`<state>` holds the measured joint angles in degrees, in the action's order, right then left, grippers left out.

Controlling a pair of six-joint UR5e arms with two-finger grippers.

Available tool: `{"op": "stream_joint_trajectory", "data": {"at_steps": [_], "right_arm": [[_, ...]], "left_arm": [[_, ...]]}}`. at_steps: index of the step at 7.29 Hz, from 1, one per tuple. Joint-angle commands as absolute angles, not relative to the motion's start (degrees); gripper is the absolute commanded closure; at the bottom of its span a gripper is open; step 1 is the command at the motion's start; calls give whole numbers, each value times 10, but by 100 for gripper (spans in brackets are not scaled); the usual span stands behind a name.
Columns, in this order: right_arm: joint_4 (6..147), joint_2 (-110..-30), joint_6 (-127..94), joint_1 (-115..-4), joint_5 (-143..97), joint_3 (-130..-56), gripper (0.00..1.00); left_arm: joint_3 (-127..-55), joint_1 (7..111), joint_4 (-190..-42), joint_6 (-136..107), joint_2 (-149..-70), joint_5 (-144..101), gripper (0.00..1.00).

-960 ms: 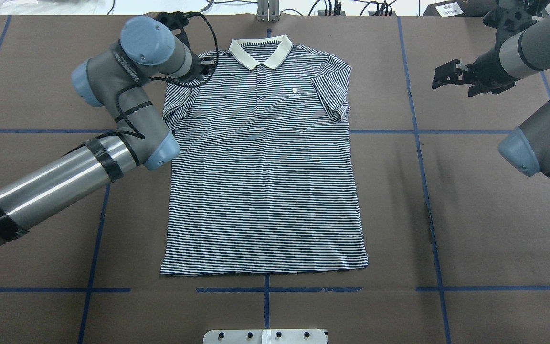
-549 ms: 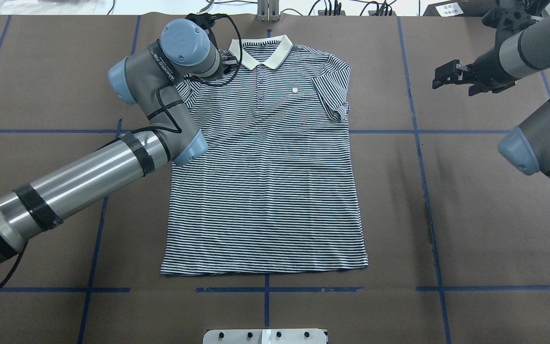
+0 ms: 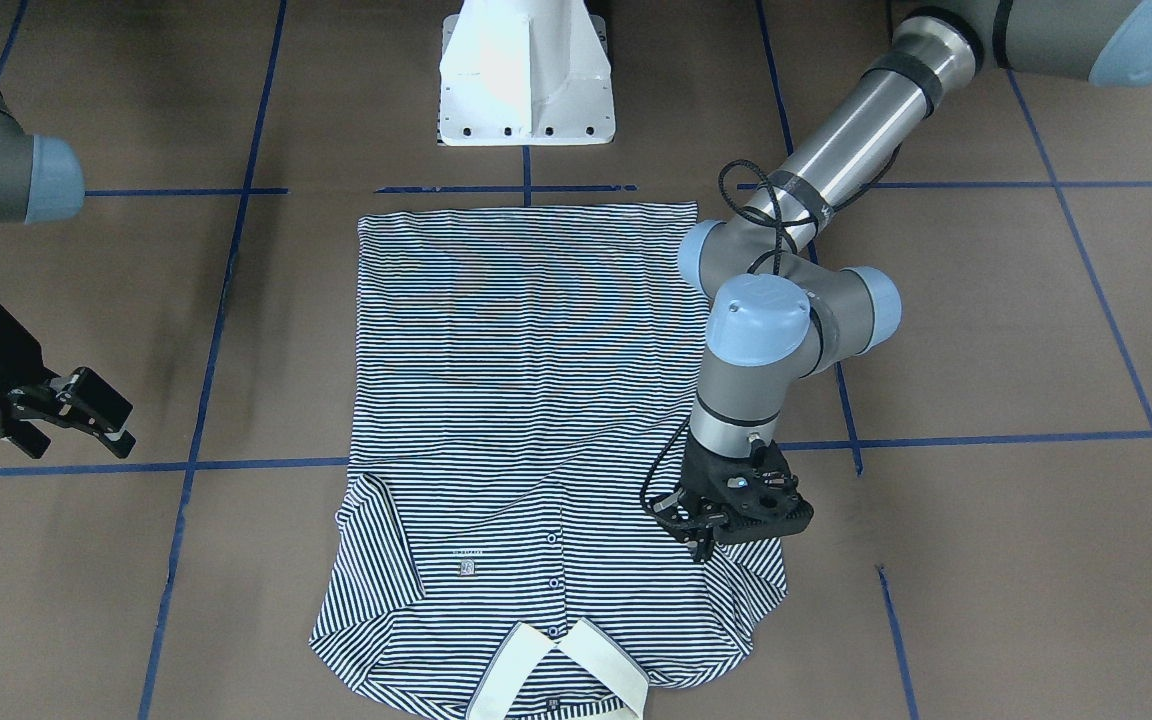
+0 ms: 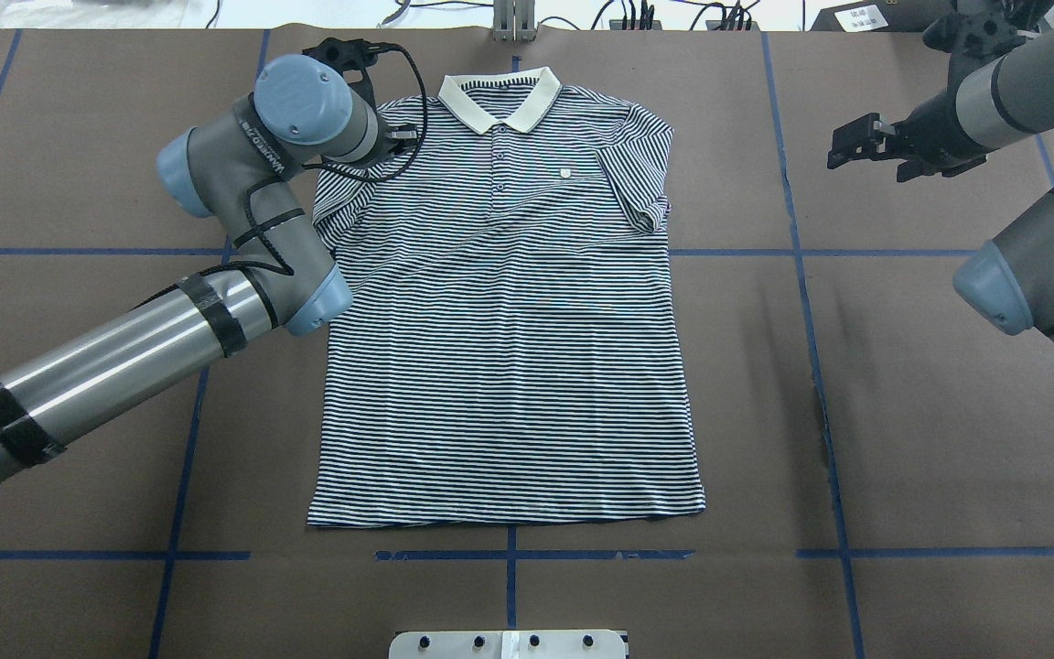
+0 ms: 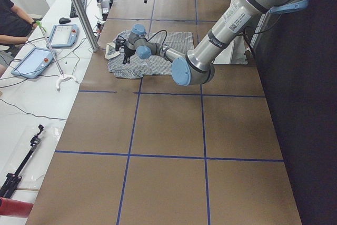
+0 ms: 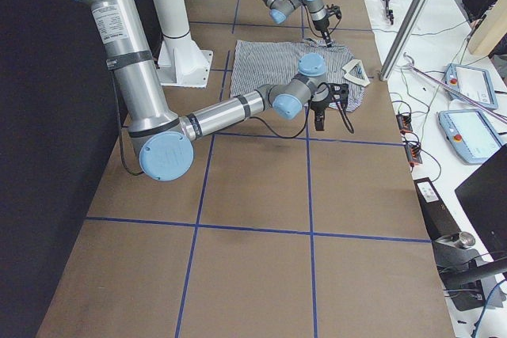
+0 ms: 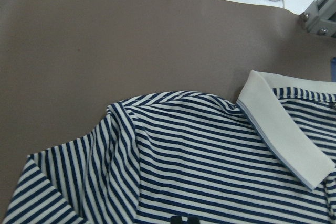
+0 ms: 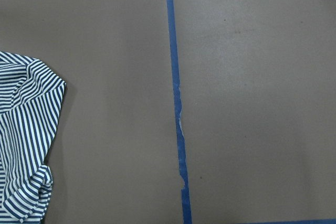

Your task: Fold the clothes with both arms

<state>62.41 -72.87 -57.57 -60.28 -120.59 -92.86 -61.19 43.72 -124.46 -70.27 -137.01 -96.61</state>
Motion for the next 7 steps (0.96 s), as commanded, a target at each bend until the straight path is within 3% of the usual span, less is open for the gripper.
{"op": "stream_joint_trajectory", "data": {"at_steps": [1,7], "right_arm": [[624,-728,-576,-602,-1206,-929,0],[624,-730,-576,-603,-1208,-929,0]], "left_arm": [[-633,436,-1207,-695,-1354,-965,64],[-594,432,-1208,-671,-1379,-961,64]]}}
